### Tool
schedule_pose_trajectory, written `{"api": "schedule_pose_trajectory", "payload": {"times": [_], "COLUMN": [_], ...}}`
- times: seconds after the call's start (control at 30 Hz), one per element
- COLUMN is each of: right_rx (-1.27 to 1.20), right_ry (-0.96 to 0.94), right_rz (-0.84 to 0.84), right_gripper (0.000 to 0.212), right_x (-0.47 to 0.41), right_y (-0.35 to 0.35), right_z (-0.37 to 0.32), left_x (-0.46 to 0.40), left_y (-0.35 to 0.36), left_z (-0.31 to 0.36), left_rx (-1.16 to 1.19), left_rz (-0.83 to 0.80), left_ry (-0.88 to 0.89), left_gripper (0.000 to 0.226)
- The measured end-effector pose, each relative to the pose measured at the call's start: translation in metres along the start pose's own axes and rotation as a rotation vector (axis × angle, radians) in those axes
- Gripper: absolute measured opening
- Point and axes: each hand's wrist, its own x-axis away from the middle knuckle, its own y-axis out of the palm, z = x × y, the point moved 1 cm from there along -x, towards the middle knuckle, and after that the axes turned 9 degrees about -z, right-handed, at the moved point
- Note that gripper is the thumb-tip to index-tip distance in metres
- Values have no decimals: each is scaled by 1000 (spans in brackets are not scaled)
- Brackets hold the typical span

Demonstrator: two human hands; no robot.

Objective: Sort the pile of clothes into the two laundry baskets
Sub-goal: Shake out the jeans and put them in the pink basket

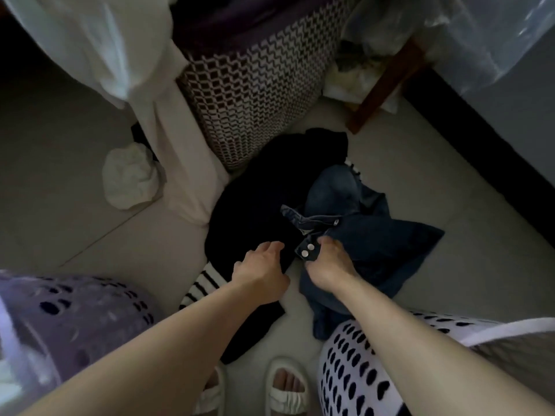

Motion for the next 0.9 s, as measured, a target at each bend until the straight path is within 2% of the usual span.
{"api": "schedule_pose_trajectory", "payload": {"times": [0.23,0.37,0.43,0.5,0.57,0.67,0.77,0.9], "right_rx": [14,-16,-13,7,38,77,91,36], "right_ry": [20,81,124,134,113,103,68,33], "right_rz": [-40,-52,-34,1,43,140,255,364], "right_gripper": [64,90,93,83,59,35,33,29], "right_x": [-67,-95,-107,-113,-115,-108,-82,-31], "right_y": [20,26,25,23,23,17,2,-29], "right_z": [21,26,27,30,32,32,29,21], "left_x": [-79,-114,-129,-140,-145,-136,-112,-65], "left_y": [1,-3,-5,-4,-2,0,-11,-40], "left_z": [2,9,12,13,15,22,41,70], "left_rx": [-122,-227,-254,-226,-228,-399,-494,-549], "left_rz": [26,102,105,43,-15,15,128,261], "left_ry": [85,137,181,206,175,144,150,198], "left_gripper": [67,71,78,81,79,58,36,26]}}
